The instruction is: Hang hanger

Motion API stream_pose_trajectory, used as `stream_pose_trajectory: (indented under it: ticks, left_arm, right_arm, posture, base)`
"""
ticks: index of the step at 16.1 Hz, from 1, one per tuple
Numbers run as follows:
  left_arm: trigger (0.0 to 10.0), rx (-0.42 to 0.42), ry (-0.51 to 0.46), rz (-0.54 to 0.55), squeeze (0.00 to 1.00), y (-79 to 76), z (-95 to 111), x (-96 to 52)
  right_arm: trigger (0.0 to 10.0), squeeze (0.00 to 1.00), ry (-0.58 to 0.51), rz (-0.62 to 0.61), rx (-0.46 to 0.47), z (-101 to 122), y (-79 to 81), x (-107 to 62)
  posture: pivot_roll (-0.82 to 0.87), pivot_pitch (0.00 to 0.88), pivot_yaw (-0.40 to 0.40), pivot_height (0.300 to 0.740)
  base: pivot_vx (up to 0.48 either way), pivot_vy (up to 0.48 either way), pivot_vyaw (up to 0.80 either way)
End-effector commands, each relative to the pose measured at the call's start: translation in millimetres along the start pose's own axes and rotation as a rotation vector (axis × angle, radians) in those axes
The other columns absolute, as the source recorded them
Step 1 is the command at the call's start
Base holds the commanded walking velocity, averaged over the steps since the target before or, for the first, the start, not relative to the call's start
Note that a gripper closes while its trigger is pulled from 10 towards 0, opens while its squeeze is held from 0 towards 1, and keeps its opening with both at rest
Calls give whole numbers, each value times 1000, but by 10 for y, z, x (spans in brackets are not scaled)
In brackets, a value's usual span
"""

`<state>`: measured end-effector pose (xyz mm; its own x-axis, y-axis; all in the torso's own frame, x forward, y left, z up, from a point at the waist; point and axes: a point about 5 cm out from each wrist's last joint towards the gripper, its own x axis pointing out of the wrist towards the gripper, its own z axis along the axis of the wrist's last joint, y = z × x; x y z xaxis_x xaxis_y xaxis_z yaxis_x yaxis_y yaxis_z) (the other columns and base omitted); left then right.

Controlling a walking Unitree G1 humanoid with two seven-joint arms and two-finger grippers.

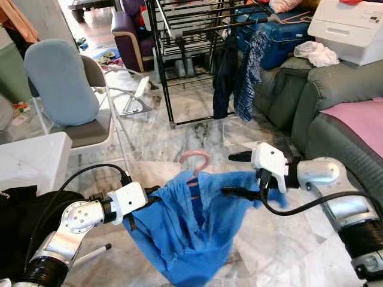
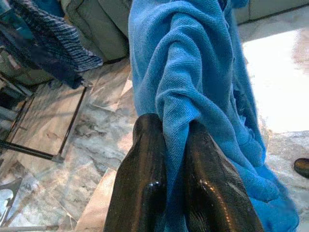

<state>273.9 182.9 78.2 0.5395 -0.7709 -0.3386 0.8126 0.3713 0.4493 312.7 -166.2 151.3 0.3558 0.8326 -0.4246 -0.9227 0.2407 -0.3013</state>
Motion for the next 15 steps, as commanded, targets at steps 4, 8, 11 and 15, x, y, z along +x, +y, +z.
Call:
stream_pose_trajectory:
  ticks: [4, 8, 11, 15]
  left_arm:
    - [0, 48, -69, -2, 0, 74, 148, 28]
    - [0, 85, -131, -8, 0, 110, 302, 75]
    - [0, 91, -151, -19, 0, 97, 354, 94]
    - [0, 104, -140, -60, 0, 35, 341, 108]
  right_arm:
    - [10000, 0, -2, 63, 8, 29, -42, -9]
    - [1843, 0, 33, 172, 66, -69, -8, -25]
    - [0, 0, 52, 196, 44, -57, -47, -17]
    - [0, 0, 55, 210, 15, 6, -113, -5]
  posture:
    - [-107, 0, 82, 740]
    - [-97, 0, 70, 740]
    - [-98, 0, 70, 740]
    - [-104, 0, 73, 740]
  base:
    - [0, 0, 0]
    - [0, 0, 0]
    - [0, 0, 0]
    - [0, 0, 0]
